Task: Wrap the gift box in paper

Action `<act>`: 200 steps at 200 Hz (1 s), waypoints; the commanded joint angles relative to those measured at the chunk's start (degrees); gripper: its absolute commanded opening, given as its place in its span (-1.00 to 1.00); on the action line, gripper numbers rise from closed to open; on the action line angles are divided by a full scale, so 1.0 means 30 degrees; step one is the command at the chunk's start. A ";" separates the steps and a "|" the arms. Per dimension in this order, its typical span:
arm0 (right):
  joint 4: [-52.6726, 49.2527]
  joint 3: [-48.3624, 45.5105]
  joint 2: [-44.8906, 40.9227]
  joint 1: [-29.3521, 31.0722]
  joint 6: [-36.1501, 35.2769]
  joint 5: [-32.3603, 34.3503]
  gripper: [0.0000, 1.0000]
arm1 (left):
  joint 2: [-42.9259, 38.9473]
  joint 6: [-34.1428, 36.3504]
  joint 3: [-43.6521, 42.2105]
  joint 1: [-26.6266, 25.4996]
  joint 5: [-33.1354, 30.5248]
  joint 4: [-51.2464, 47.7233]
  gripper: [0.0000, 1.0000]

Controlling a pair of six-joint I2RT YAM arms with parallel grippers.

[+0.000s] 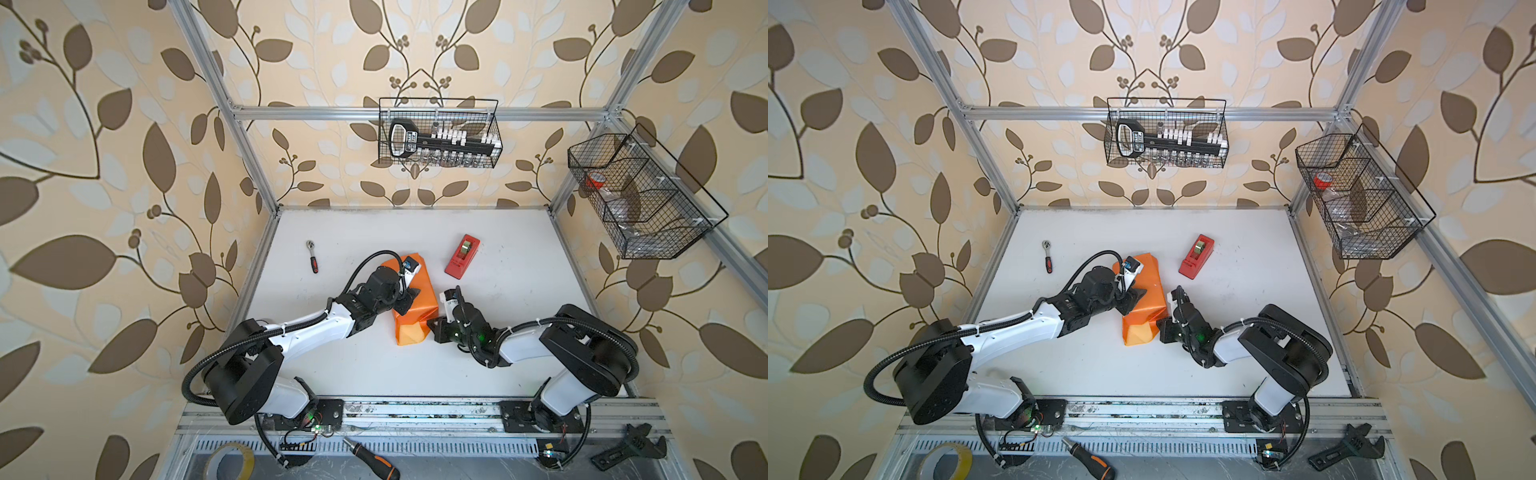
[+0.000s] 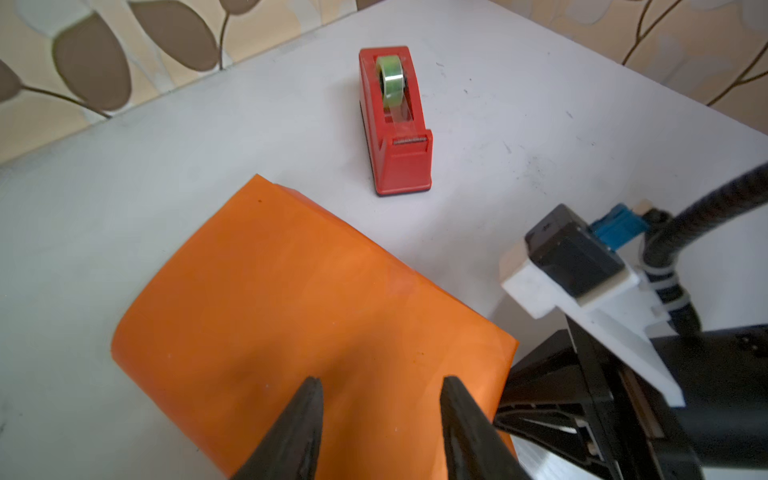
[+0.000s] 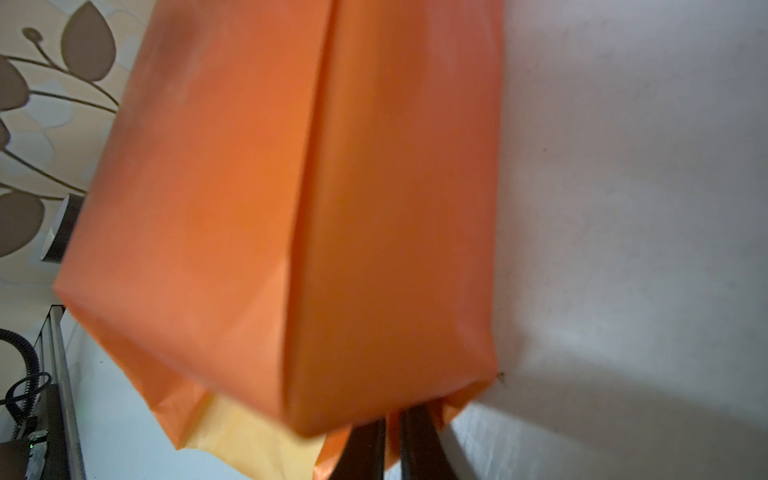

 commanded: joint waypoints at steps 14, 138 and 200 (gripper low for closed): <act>-0.1466 -0.0632 0.0442 0.0193 0.0140 0.0118 -0.76 | 0.1053 -0.0934 0.0174 0.0019 0.0827 -0.0404 -0.12; -0.2186 -0.1488 -0.0732 0.1694 0.0996 0.0478 -0.79 | 0.1465 -0.1312 -0.1717 0.0021 0.0461 0.0202 -0.20; -0.2271 -0.1574 -0.0788 0.2596 0.1406 0.0754 -0.80 | 0.1510 -0.1202 -0.1662 0.0020 0.0294 0.0114 -0.23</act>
